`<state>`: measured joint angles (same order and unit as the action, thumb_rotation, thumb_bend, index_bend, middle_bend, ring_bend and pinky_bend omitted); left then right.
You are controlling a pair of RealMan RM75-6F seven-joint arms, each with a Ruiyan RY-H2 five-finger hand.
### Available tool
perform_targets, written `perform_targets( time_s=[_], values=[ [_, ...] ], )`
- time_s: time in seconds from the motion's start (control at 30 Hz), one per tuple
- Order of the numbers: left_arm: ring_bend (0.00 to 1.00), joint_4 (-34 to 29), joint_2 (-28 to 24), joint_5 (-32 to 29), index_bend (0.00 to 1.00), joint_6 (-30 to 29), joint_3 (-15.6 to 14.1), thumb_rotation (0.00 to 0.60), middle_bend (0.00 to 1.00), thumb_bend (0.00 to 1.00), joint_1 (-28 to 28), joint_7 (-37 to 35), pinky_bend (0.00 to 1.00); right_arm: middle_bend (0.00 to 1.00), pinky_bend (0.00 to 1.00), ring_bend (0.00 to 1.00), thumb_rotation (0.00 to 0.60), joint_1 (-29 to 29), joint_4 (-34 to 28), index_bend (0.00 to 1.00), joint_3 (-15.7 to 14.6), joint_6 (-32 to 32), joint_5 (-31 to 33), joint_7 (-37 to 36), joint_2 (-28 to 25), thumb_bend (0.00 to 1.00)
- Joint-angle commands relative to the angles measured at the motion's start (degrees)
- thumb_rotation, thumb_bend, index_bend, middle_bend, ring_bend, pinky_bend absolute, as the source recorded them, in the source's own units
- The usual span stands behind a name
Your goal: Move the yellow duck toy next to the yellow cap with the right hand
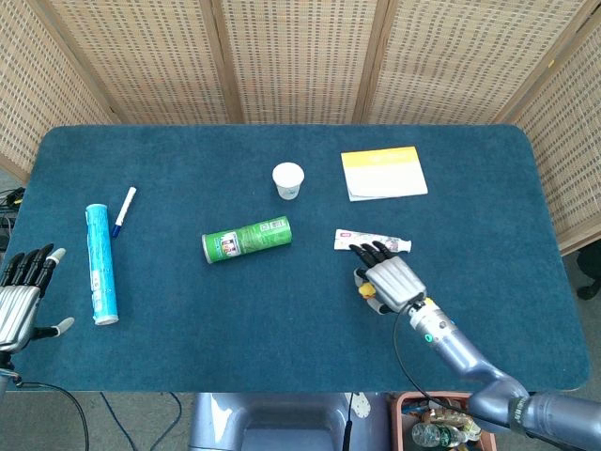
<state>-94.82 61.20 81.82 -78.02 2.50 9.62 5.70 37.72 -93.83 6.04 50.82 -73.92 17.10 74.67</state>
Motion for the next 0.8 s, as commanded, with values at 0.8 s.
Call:
perform_targets(
  time_s=[0.8],
  values=[
    [0.00,-0.4,0.3,0.1,0.00,0.4,-0.2,0.600,0.00,0.00,0.3,1.0,0.00,0.00,0.00,0.00,0.600,-6.4,9.5,0.52,-6.4,3.4,-5.1,-7.4,-0.2,0.40]
  ],
)
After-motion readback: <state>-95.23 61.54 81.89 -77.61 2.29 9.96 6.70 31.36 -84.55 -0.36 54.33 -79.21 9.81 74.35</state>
